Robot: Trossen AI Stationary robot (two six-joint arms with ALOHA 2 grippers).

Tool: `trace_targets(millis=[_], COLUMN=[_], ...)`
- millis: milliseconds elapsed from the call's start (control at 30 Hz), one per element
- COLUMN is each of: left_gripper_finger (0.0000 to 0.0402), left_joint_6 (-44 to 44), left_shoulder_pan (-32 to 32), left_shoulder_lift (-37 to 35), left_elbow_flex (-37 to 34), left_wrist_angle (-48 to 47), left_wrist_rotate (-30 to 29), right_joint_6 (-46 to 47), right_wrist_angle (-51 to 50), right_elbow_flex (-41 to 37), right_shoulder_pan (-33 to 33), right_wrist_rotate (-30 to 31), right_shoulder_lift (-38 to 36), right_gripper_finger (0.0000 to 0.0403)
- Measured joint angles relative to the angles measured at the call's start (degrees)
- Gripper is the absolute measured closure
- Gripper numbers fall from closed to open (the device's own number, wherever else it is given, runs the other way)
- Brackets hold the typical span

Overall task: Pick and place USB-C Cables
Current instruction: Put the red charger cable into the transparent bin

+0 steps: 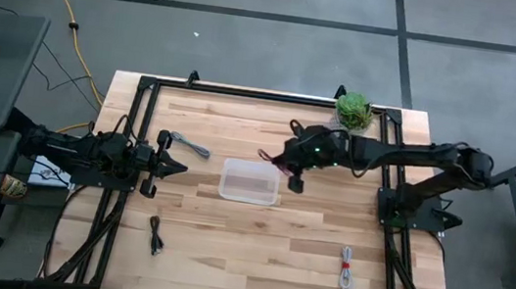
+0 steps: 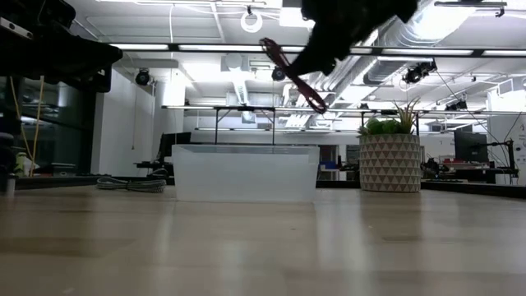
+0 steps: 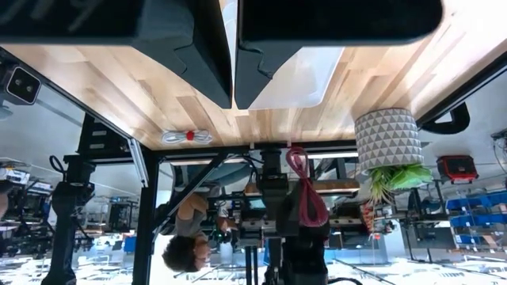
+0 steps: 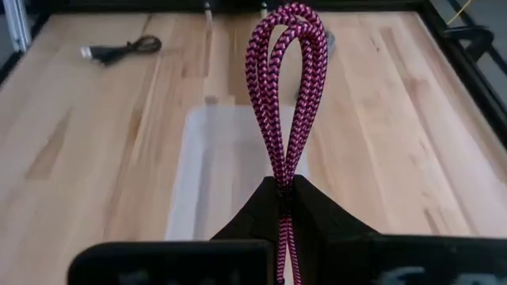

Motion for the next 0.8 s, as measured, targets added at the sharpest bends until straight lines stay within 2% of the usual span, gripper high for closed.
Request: trace_targets(millis=[167, 367, 567, 800], left_gripper_finger=[0.0401, 0.0401, 0.0401, 0.0401], left_joint_6=[0.0, 0.0, 0.0, 0.0], left_shoulder_pan=[0.0, 0.0, 0.0, 0.0], left_shoulder_lift=[0.0, 0.0, 0.0, 0.0], left_elbow_flex=[0.0, 0.0, 0.0, 0.0], left_wrist_angle=[0.0, 0.0, 0.0, 0.0], left_wrist_rotate=[0.0, 0.0, 0.0, 0.0], right_joint_6=[1.6, -2.1, -10.5, -17.2], right_wrist_angle=[-2.2, -4.2, -6.3, -7.9], right_elbow_flex=[7.0, 12.3, 13.7, 13.7], right_shoulder_pan=[1.5, 1.7, 1.7, 1.7], right_wrist_rotate=[0.1, -2.3, -3.2, -3.3], right_shoulder_lift=[7.9, 16.9, 22.4, 25.2], right_gripper_finger=[0.0402, 0.0402, 0.0402, 0.0402])
